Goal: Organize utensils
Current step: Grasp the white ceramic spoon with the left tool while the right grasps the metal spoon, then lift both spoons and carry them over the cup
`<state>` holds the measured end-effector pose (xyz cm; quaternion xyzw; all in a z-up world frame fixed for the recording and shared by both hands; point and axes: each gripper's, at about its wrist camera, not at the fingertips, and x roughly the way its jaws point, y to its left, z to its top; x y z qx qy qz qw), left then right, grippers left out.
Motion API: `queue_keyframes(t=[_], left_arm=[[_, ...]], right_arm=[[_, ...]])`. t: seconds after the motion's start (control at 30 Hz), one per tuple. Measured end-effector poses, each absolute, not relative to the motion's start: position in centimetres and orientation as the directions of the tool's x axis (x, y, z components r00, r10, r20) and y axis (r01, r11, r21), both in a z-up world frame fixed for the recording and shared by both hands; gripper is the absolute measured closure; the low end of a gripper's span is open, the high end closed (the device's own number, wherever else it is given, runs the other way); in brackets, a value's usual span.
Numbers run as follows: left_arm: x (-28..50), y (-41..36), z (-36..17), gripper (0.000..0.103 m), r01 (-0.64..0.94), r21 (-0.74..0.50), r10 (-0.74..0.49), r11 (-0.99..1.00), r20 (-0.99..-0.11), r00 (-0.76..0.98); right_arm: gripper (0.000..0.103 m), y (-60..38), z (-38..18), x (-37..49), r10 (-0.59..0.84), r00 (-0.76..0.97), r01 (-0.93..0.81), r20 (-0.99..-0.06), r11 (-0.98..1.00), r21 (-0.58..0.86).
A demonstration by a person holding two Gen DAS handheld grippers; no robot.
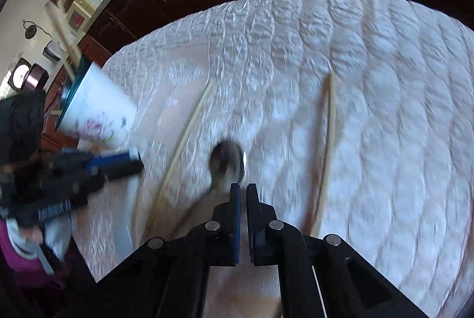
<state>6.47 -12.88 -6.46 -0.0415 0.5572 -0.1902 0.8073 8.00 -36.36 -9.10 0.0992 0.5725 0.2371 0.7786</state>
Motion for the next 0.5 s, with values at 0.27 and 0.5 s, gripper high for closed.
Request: queue_keyframes(t=[0.27, 0.5], left_arm=[[4.7, -10.8, -4.4, 0.091, 0.228, -0.293, -0.359, 0.929, -0.865, 0.351], [3.6, -9.4, -2.7, 0.091, 0.214, -0.294, -0.356, 0.932, -0.858, 0.371]], right_arm=[[0.074, -37.6, -7.8, 7.9, 0.489, 0.315, -0.244, -0.813, 0.870, 0.429], [0.095, -35.0, -9.9, 11.5, 0.469, 0.281, -0.260, -0.837, 0.877, 0.404]])
